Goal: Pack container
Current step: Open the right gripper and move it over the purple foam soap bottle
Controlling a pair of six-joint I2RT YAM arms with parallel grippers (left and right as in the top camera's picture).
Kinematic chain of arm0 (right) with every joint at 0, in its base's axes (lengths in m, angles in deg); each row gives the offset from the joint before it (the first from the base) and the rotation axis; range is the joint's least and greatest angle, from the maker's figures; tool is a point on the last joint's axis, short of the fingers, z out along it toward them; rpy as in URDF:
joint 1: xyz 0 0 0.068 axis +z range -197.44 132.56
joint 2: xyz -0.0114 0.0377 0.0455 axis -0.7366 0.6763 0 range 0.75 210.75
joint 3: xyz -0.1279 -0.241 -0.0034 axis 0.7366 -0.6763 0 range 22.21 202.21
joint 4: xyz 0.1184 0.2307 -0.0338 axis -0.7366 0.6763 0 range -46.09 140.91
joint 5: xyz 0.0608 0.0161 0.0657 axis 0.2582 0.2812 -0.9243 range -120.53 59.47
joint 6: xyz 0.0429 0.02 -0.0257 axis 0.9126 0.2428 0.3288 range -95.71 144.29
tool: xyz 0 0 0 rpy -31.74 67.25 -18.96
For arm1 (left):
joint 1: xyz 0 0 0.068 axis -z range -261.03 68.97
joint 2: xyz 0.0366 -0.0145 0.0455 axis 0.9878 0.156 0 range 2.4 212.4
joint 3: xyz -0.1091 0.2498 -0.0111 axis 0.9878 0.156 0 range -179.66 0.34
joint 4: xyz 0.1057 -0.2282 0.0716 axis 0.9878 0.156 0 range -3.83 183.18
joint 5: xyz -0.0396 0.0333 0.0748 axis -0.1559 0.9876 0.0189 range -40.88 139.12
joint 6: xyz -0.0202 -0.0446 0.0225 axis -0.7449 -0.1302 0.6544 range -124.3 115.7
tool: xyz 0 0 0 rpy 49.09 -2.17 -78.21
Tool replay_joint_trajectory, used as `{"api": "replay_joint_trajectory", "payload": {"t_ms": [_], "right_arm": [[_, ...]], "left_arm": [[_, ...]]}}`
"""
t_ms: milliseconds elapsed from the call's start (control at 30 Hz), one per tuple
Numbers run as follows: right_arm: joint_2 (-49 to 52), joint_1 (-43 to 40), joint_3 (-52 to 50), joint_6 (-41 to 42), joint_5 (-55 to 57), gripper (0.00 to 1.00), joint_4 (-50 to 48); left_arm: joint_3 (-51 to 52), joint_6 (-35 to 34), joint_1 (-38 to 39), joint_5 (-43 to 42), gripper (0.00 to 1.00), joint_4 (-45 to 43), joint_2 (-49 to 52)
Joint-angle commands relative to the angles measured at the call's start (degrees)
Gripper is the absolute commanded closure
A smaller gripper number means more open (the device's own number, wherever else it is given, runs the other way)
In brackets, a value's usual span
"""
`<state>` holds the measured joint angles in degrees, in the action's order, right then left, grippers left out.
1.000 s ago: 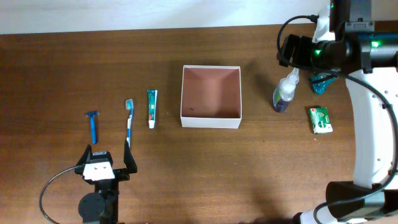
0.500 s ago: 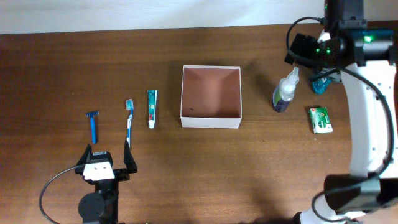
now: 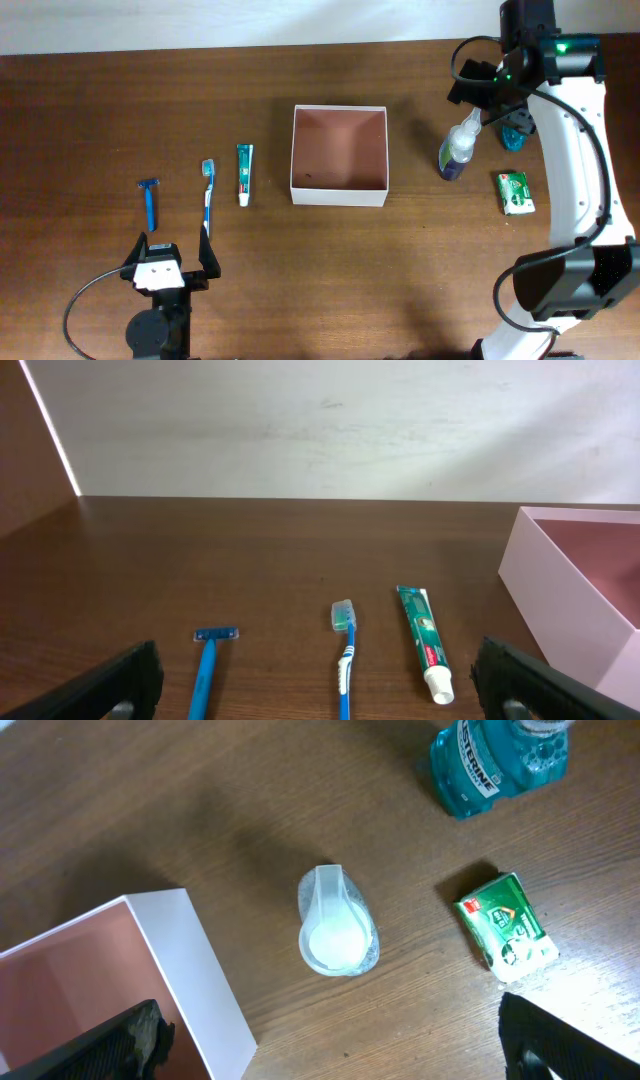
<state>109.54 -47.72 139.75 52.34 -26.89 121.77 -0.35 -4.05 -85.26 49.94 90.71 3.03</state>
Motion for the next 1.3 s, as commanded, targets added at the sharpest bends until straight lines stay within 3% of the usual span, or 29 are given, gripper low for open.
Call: {"api": "replay_joint_trajectory", "payload": {"t_ms": [0, 200, 933, 1267], "right_arm": [[2.4, 0.3, 0.9, 0.5, 0.7, 0.02, 0.4], [5.6, 0.3, 0.9, -5.3, -6.2, 0.02, 1.3], [11.3, 0.1, 0.8, -11.4, -2.5, 0.02, 1.1], [11.6, -3.7, 0.8, -12.6, -4.6, 0.01, 0.2]], "left_arm": [[0.2, 0.7, 0.2, -0.6, 0.00, 0.2, -0.3], [0.2, 0.7, 0.2, -0.6, 0.01, 0.2, -0.3], [0.2, 0.7, 0.2, -0.6, 0.01, 0.2, -0.3], [0.2, 0.7, 0.2, -0.6, 0.01, 0.2, -0.3]]}}
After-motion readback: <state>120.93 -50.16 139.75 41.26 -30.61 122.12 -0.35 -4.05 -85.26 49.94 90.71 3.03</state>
